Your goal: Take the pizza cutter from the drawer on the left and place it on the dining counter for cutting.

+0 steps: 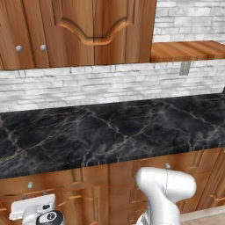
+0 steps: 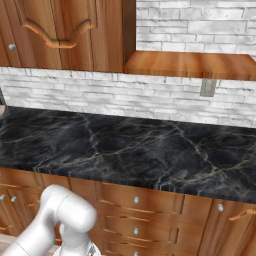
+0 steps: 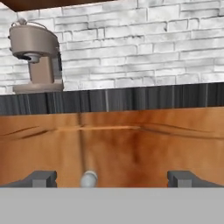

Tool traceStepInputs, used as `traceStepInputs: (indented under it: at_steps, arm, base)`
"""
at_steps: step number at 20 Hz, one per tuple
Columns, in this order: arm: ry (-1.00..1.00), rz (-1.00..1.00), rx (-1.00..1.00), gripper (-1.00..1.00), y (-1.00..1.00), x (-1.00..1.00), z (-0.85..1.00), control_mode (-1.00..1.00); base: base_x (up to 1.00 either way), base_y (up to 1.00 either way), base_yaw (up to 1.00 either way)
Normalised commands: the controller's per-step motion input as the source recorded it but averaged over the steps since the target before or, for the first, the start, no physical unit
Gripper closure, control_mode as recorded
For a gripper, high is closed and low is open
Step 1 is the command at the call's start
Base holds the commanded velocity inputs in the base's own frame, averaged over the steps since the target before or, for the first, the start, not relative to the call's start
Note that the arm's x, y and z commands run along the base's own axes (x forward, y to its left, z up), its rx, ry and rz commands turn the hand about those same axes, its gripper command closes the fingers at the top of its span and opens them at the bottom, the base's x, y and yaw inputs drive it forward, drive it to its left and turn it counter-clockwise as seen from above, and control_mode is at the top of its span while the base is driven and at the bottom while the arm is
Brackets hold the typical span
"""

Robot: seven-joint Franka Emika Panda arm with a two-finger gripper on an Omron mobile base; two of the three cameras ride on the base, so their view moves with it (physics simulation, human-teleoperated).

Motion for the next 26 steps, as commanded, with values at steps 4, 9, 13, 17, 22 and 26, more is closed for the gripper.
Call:
traceStepInputs:
  at_steps: [4,9,13,17,22,26]
  arm:
    - [-0.02,0.00,0.00,-1.00,0.15,0.27,-0.29,-1.00]
    - [-0.01,0.00,0.01,-1.00,0.14,0.16,-0.47,-1.00]
    - [-0.02,0.00,0.00,-1.00,0.26,0.13,-0.37,-1.00]
    - [-0.04,0.00,0.00,-1.00,0.26,0.22,-0.31,-1.00]
    - [-0.04,0.00,0.00,-1.00,0.07,0.20,-0.35,-1.00]
    - [-0.04,0.00,0.01,-1.00,0.00,0.13,-0.35,-1.00]
  base:
    - [0.00,0.00,0.00]
    - [0.00,0.00,0.00]
    - [0.00,0.00,0.00]
    - [0.00,0.00,0.00]
    - [0.00,0.00,0.00]
    - [0.00,0.00,0.00]
